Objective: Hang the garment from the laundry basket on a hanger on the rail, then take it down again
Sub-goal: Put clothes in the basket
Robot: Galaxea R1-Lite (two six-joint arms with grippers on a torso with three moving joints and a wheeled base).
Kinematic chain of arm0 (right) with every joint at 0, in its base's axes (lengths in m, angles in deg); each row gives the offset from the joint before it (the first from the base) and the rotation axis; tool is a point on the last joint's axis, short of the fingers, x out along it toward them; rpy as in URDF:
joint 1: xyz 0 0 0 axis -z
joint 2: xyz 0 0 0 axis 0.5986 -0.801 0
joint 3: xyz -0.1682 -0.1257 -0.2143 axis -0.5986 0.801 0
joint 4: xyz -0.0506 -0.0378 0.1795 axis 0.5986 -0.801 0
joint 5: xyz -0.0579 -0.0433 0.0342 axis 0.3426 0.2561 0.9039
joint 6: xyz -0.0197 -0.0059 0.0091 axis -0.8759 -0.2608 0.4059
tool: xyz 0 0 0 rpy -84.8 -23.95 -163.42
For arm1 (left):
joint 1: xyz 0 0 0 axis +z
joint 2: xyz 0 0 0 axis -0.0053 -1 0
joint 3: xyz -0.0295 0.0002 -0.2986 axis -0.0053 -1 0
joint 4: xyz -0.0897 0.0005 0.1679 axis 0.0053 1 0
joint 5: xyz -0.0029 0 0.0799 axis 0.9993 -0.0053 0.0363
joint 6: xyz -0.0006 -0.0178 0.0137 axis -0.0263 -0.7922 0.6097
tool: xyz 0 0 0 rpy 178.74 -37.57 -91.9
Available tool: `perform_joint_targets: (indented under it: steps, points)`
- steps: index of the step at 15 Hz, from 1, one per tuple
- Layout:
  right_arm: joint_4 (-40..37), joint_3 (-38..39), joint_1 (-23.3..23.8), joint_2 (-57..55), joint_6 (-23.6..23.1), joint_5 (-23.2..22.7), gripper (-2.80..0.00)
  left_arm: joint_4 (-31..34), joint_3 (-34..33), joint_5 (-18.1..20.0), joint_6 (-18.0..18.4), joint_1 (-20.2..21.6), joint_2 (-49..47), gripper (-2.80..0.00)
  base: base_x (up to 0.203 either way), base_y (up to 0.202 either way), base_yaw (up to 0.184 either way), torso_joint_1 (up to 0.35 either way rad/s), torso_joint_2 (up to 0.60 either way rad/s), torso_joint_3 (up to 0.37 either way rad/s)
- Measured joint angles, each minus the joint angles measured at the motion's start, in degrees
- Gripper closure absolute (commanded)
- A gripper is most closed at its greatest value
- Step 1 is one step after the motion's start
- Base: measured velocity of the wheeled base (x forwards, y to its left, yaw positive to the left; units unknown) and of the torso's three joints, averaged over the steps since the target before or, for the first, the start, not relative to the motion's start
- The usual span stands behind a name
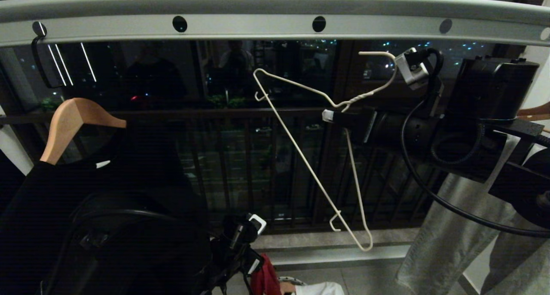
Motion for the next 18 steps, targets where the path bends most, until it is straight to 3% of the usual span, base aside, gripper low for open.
perform_joint_targets:
  steps: [3,6,10,12,16,17,18]
  points:
    - [0.0,-0.1,0.3,0.1,0.0,0.0,0.0,6.9,4.5,0.0,0.2,0.1,1.2,-2.8,0.0,0.0,0.0,0.0,0.0,0.0]
    - [0.0,-0.2,0.8,0.2,0.0,0.0,0.0,19.3,11.1,0.0,-0.8,0.1,2.0,-2.8,0.0,0.0,0.0,0.0,0.0,0.0]
    - [0.0,-0.2,0.9,0.2,0.0,0.0,0.0,27.9,15.3,0.0,-2.7,0.1,2.3,-2.8,0.0,0.0,0.0,0.0,0.0,0.0]
    - [0.0,-0.2,0.9,0.1,0.0,0.0,0.0,29.5,16.3,-0.1,-4.5,0.1,2.6,-2.8,0.0,0.0,0.0,0.0,0.0,0.0]
    - [0.0,0.0,0.9,0.0,0.0,-0.1,0.0,29.5,12.7,-0.4,-4.7,-0.1,6.0,-2.8,0.0,0.0,0.0,0.0,0.0,0.0]
    - [0.0,0.0,0.9,0.0,0.0,-0.1,0.0,29.4,11.0,-0.7,-4.8,-0.1,7.5,-1.91,0.0,0.0,0.0,0.0,0.0,0.0]
    - [0.0,0.0,0.9,0.0,0.0,-0.1,0.0,29.3,9.0,-1.0,-4.9,-0.1,9.4,0.0,0.0,0.0,0.0,0.0,0.0,0.0]
